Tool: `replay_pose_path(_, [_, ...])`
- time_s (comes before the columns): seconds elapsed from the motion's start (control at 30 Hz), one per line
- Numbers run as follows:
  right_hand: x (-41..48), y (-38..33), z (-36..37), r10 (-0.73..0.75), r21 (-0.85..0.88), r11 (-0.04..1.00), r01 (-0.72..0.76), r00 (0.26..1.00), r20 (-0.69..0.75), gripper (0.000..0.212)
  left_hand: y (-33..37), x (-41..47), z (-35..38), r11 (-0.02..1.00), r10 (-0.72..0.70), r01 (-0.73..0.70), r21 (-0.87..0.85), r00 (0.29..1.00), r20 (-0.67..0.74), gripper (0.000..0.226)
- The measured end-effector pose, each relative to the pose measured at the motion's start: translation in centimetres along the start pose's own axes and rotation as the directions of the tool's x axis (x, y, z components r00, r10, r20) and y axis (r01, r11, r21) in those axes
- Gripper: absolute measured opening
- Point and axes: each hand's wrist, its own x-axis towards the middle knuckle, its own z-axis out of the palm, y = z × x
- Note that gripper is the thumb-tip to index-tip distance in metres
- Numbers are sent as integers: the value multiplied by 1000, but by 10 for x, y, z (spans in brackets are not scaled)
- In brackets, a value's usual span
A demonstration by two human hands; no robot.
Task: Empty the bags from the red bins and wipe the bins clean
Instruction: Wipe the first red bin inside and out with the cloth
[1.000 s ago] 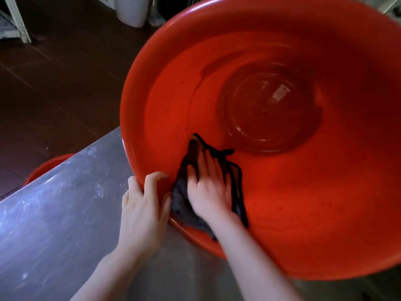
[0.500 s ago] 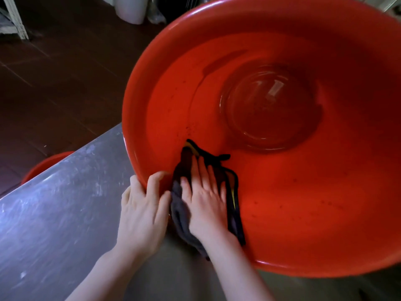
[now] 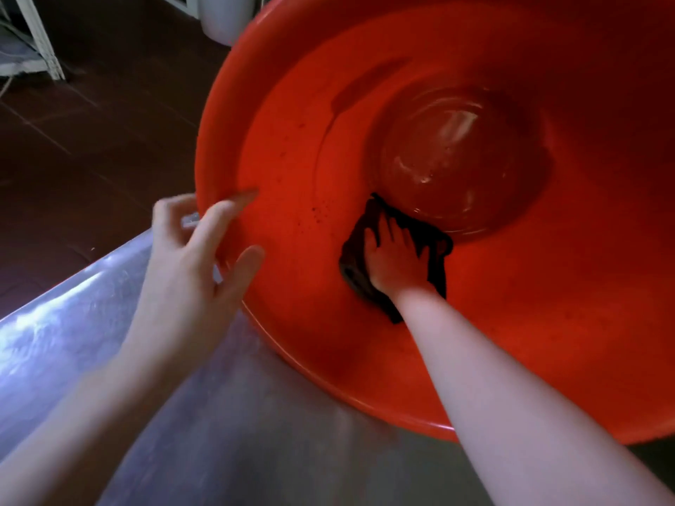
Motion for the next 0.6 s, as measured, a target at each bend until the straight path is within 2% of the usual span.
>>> replay_pose_path(0.03, [-4,7,-4,-12,-42,999,13,1000,15,58,-2,4,0,998,48,-49,29,998,42,52])
replay_pose_path(0.07, [-9,17,-8,-5,-87,996,6,1000,15,58,-3,3,2,999,32,-35,33,995,96,57])
replay_pose_path(0.17, [-31,49,-11,127,-185,974,-129,992,-24,59,6,-25,22,995,-97,100,-14,982,160,52])
replay_pose_path(0.3, [-48,61,-15,353,-119,929,-351,936,-6,58,29,-58,55,969,-187,211,-126,966,176,40])
replay_pose_path(0.37, [-53,46,-17,305,-97,948,-303,952,8,58,29,-61,64,949,-235,264,-171,957,172,35])
replay_pose_path(0.43, [-70,18,-12,148,-79,986,-149,989,-26,58,23,-61,67,935,-265,296,-197,949,173,37])
replay_pose_path(0.53, [-121,-23,9,-68,-72,995,62,994,-86,61,19,-61,68,932,-253,288,-219,951,176,28])
replay_pose_path(0.6, [-146,-34,19,-69,-67,996,63,993,-98,62,20,-61,66,914,-262,305,-267,947,184,20])
